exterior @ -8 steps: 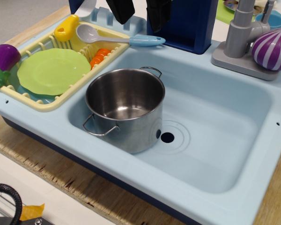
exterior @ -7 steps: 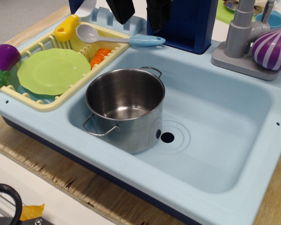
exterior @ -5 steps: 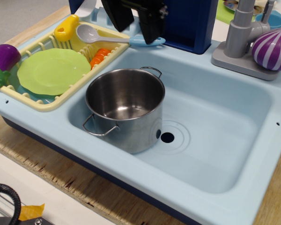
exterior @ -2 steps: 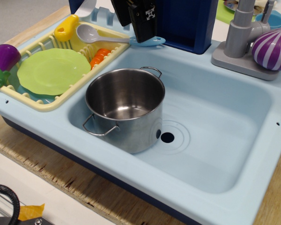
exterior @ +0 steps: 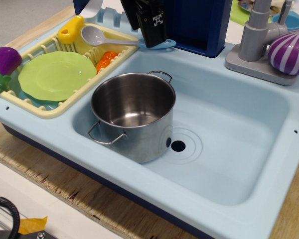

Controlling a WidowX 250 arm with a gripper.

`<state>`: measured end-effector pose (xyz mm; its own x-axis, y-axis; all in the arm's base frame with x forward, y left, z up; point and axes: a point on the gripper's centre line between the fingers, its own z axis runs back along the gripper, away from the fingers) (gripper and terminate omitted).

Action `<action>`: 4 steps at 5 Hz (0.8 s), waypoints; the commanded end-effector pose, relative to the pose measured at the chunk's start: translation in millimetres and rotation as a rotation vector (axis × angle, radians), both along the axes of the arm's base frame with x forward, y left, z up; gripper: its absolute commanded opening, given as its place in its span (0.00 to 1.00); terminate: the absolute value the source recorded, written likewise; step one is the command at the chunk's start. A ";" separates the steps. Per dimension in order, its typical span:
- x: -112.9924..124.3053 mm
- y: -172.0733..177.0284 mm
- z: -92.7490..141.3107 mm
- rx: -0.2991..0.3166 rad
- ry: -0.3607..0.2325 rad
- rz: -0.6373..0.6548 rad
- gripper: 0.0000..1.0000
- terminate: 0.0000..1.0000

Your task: Put spoon in pot

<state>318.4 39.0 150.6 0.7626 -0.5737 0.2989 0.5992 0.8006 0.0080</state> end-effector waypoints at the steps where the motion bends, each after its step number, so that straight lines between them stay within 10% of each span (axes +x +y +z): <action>1: 3.3 12.6 -7.3 -0.012 -0.046 -0.015 1.00 0.00; 3: 12.3 8.9 -26.8 -0.024 -0.040 -0.059 1.00 0.00; 4: 14.4 4.3 -28.4 -0.024 -0.040 -0.072 0.00 0.00</action>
